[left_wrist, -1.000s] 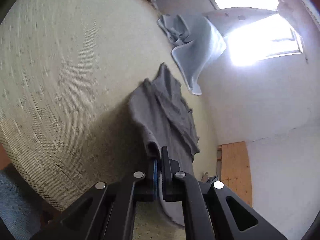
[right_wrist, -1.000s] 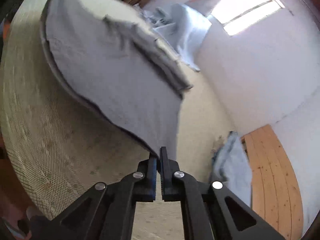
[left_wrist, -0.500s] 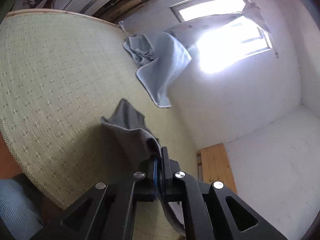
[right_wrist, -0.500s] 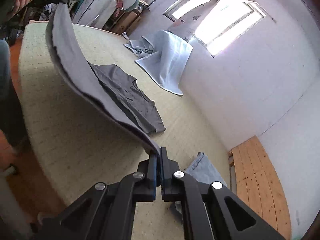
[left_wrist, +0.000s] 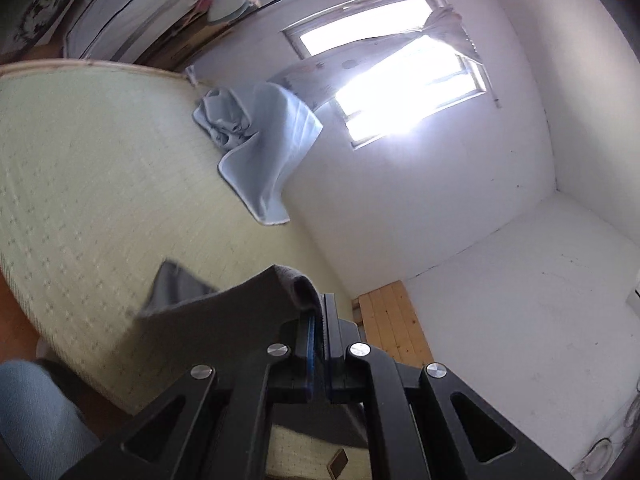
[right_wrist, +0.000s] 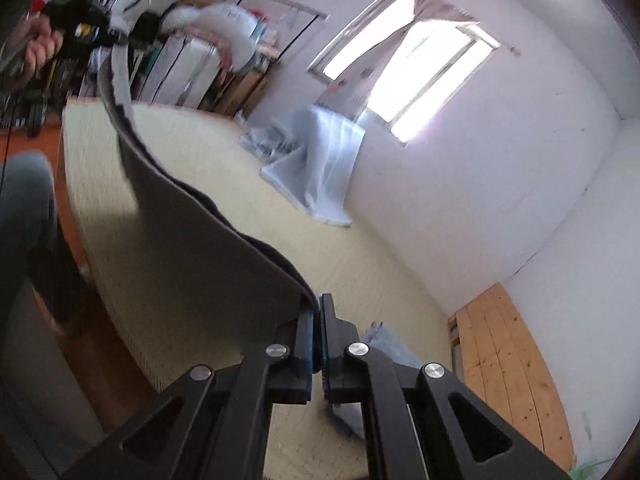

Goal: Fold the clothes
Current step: 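Lift the grey T-shirt hem with both grippers and fold it over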

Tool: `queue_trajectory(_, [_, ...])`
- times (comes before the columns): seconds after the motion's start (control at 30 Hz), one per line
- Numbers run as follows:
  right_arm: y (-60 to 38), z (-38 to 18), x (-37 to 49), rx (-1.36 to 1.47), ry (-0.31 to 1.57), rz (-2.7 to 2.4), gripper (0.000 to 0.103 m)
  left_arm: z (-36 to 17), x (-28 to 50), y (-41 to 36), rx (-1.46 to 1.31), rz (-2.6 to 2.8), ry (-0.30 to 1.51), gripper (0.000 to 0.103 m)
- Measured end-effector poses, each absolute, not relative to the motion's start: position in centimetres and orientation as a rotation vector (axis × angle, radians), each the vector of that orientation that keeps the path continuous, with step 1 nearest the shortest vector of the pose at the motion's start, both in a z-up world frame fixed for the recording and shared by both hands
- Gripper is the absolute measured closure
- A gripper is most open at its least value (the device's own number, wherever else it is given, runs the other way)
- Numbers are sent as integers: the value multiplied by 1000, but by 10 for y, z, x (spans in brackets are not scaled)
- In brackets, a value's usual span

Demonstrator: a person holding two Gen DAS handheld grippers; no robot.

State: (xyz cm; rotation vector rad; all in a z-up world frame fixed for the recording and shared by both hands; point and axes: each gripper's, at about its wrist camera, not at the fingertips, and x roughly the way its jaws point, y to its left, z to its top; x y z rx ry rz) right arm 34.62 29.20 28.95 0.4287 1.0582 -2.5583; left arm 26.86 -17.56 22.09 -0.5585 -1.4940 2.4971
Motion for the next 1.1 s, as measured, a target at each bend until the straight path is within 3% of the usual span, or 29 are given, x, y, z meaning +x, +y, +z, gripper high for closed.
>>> queue_trajectory(0.3, [275, 302, 319, 403, 1038, -2545, 103, 214, 216, -176, -697, 2525, -1497, 102])
queue_trajectory(0.8, [297, 176, 155, 864, 914, -2448, 102, 96, 46, -161, -1187, 2530, -1504, 102])
queue_trajectory(1.1, [297, 81, 33, 1152, 867, -2324, 102, -15, -65, -157, -1515, 2506, -1504, 102])
